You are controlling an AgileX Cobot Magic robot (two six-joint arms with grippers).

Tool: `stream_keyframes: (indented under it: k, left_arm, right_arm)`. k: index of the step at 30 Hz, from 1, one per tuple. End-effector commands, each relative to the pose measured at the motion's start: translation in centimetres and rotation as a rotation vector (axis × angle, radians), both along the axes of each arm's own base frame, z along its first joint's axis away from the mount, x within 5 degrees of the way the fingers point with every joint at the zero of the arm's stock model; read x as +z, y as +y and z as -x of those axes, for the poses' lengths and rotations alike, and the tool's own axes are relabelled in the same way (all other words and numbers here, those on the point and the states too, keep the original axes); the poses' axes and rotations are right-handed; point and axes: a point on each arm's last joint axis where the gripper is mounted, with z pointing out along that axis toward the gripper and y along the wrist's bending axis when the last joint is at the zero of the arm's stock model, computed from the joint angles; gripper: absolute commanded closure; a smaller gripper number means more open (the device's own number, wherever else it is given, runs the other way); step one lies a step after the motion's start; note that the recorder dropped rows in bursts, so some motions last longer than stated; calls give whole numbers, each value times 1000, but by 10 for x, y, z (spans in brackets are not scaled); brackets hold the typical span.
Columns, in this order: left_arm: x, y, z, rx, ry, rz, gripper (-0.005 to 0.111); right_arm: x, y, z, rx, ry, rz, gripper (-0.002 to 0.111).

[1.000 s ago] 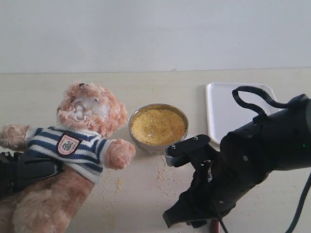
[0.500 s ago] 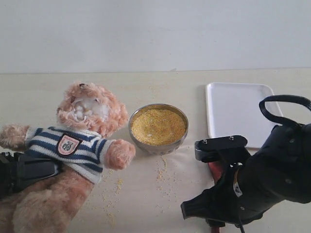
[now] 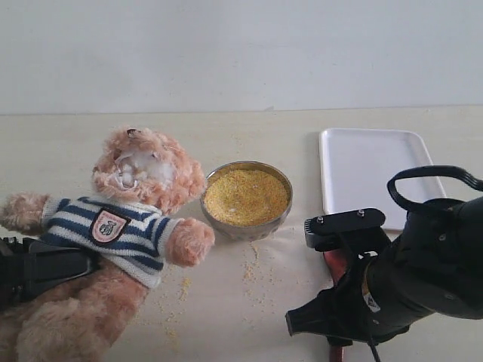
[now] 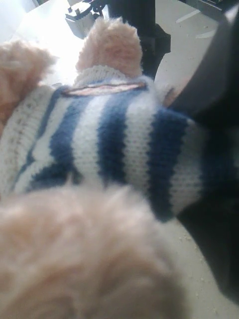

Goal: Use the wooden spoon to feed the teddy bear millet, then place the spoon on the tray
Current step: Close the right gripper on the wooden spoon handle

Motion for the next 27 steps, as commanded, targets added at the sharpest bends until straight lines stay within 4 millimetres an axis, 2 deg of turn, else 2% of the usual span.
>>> stream_keyframes:
  k: [1,5,9,27]
  left_arm:
    - [2,-2,1,-15,-11,33,102]
    - [2,-2,1,-15,-11,33,102]
    - [2,-2,1,-15,-11,33,102]
    - [4,-3,2,-30,-17,50,102]
  right_arm:
    - [0,-1,0,4,-10,7,61]
    - [0,2,-1,8,-25,-22,61]
    - [0,2,-1,-9,-23,-27,75]
    - [-3,4,-3,-9,-27,-45,76]
